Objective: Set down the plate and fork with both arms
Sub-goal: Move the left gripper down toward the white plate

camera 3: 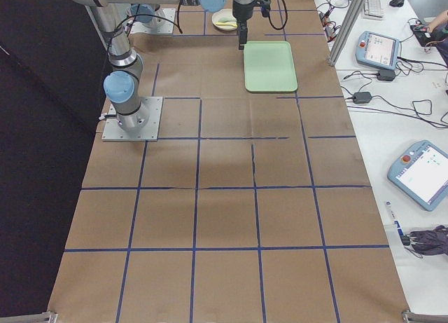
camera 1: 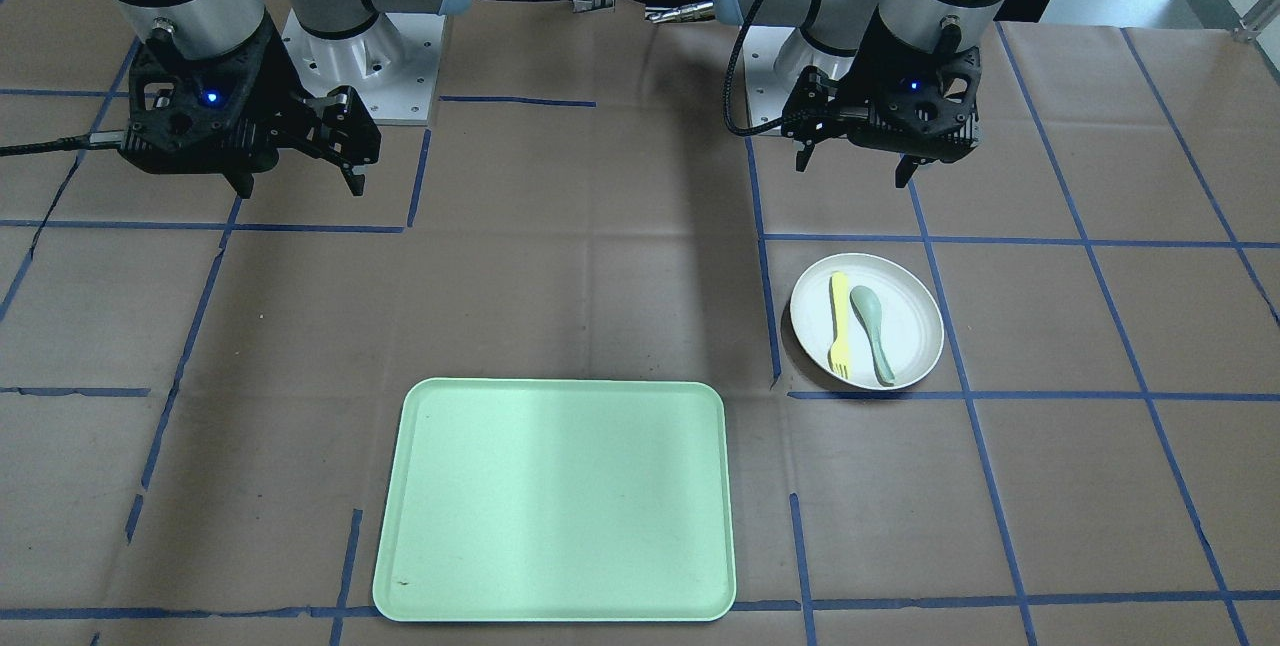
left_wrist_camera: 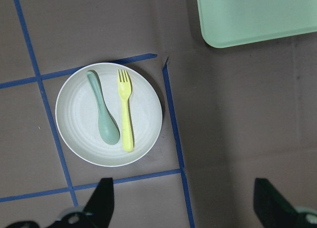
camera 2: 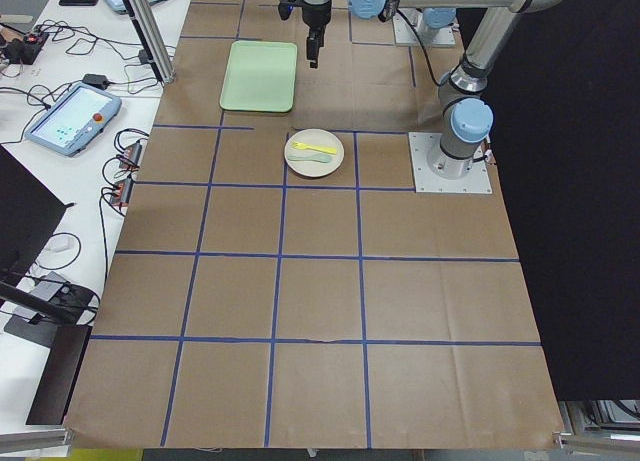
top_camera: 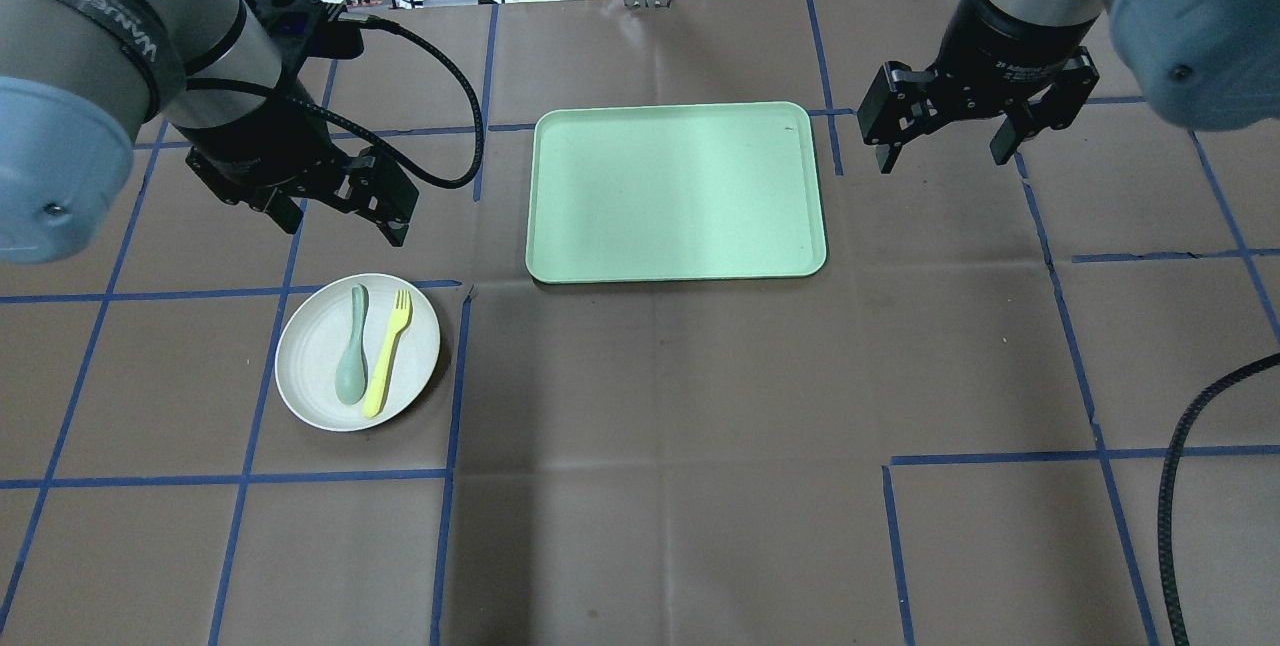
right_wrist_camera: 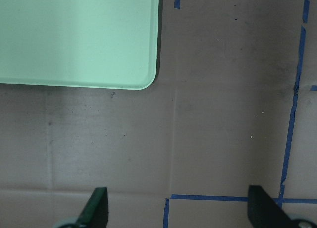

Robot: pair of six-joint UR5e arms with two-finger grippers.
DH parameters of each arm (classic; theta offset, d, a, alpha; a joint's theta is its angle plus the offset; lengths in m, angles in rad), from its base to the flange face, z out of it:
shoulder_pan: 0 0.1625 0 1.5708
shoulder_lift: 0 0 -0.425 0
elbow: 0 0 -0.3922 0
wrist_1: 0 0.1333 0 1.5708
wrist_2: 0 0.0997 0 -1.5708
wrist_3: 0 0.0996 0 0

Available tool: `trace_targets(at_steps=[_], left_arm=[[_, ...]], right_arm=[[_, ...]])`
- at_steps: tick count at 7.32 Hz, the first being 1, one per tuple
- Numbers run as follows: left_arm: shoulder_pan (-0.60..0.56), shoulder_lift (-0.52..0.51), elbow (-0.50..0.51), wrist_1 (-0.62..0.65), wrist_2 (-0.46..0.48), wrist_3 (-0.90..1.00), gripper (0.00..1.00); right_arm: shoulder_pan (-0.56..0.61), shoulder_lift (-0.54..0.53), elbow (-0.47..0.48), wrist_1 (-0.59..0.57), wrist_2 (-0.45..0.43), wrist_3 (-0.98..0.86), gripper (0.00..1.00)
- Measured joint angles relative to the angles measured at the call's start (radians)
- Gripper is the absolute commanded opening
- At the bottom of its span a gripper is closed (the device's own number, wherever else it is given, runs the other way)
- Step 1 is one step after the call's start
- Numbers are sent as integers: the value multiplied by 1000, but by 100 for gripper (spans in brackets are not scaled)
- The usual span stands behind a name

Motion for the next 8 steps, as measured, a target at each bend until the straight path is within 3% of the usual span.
trace_targets(at_steps=[8], left_arm=[[3,0,8,-21,17,13,100]], right_arm=[[0,-2,0,0,0,-1,100]])
